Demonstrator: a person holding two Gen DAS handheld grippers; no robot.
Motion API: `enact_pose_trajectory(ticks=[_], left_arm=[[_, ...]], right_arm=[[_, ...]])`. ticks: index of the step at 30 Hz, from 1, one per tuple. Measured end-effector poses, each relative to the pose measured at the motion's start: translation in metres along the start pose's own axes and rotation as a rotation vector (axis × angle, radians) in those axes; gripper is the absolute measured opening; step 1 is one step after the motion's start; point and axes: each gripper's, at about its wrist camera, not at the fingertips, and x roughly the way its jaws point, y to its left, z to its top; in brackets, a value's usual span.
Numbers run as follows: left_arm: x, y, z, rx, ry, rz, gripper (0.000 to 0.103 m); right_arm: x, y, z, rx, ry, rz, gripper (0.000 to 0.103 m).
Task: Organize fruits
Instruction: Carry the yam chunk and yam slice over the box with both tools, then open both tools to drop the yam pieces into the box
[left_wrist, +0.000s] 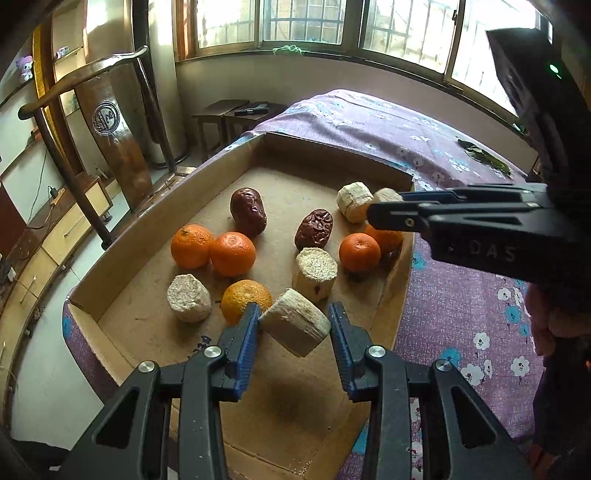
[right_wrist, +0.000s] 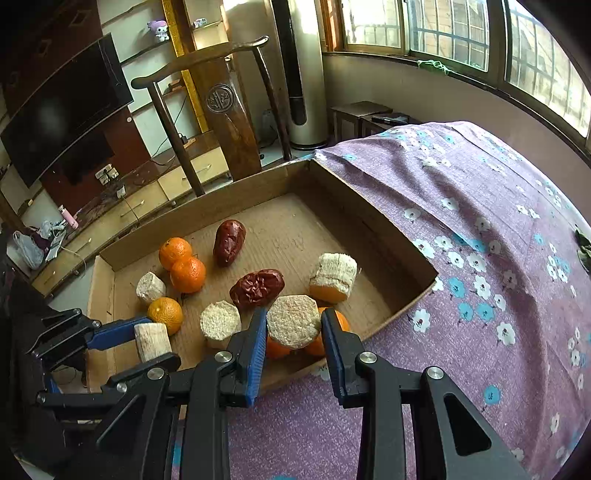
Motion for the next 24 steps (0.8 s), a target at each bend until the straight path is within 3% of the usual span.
enact_pose_trajectory(ticks=[12, 24], left_arm=[[0.01, -0.004, 0.005, 0.029, -0.006, 0.022, 0.037], [0.022, -0.005, 0.006, 0.016, 0.025, 0.023, 0.037]], right_arm=[[0.066, 0.006, 0.05, -0.06, 0.082, 0.033, 0.033], [0.091, 0.005, 0.052, -0.06, 0.125, 0.042, 0.033]])
